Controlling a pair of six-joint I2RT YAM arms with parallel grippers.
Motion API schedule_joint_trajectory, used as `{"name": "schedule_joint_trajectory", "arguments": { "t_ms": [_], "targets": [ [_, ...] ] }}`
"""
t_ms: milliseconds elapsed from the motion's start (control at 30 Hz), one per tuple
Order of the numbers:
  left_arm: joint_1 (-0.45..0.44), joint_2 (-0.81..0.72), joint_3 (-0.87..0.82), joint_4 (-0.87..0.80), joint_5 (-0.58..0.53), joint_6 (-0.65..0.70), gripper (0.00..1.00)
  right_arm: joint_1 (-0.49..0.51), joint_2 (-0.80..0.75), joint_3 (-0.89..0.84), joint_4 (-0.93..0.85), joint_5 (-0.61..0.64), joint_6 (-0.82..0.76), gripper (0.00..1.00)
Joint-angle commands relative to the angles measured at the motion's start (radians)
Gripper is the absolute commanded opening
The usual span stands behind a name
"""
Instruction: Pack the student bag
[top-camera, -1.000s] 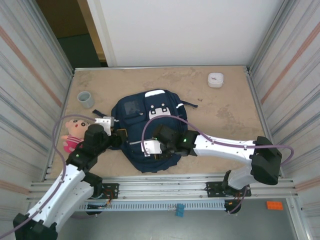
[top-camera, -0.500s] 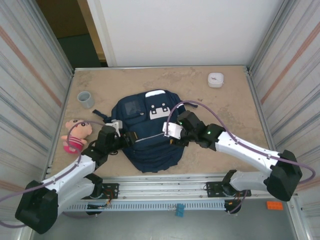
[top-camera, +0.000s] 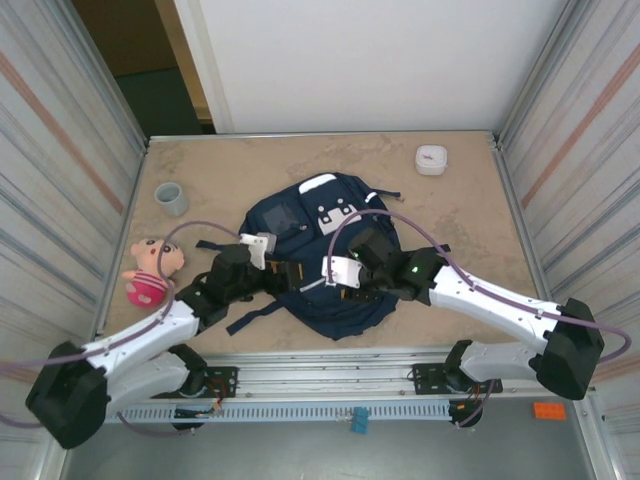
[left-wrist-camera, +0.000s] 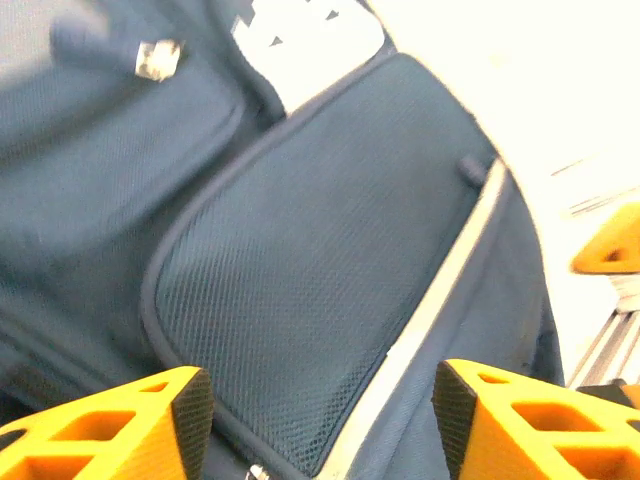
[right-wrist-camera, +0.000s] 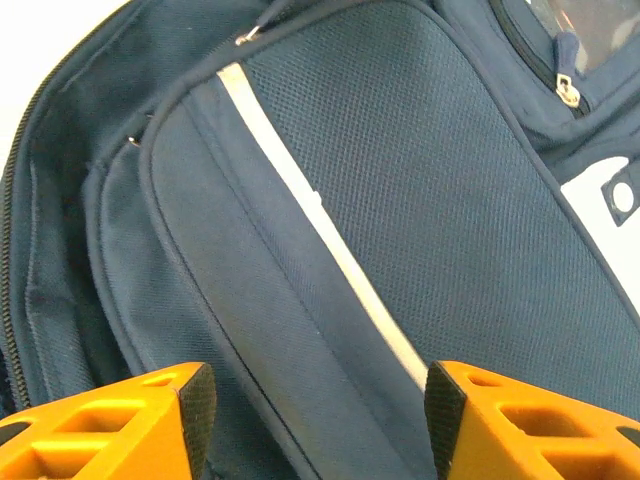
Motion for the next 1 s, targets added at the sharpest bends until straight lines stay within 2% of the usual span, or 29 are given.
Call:
{"name": "schedule_joint_trajectory", "arguments": {
  "t_ms": [0,133,233,300,467,500,633,767,967],
  "targets": [
    [0.039,-0.142,0.014,-0.078,-0.011,0.302,0.65,0.037,0.001,-0.032,0.051,0.055,-0.107,0.58],
    [0.132,-0.29,-0.011,-0.176,0.042,0.456,0.66,0.033,0.068,-0.02,0.09,0.035,-0.166,0.58],
    [0.211,-0.35,-0.009,-0.26,0.127,0.557,0.66,0.041,0.109,-0.017,0.084,0.035,-0.21,0.58],
    [0.237,-0.353,0.005,-0.318,0.161,0.638,0.67,0.05,0.131,-0.021,0.094,0.055,-0.235,0.58],
    [0.241,-0.286,0.05,-0.408,0.228,0.838,0.69,0.046,0.157,-0.054,0.159,0.072,-0.277,0.54],
    [0.243,-0.262,0.06,-0.415,0.236,0.864,0.69,0.042,0.156,-0.052,0.165,0.071,-0.277,0.51],
    [0.242,-0.178,0.096,-0.444,0.272,0.982,0.68,0.01,0.126,-0.004,0.136,0.055,-0.244,0.2],
    [0.241,-0.08,0.12,-0.441,0.337,1.132,0.69,-0.041,0.061,0.052,0.104,0.003,-0.219,0.01],
    [0.238,0.093,0.191,-0.41,0.454,1.253,0.68,-0.098,0.029,0.066,0.125,-0.042,-0.221,0.0]
  ]
}}
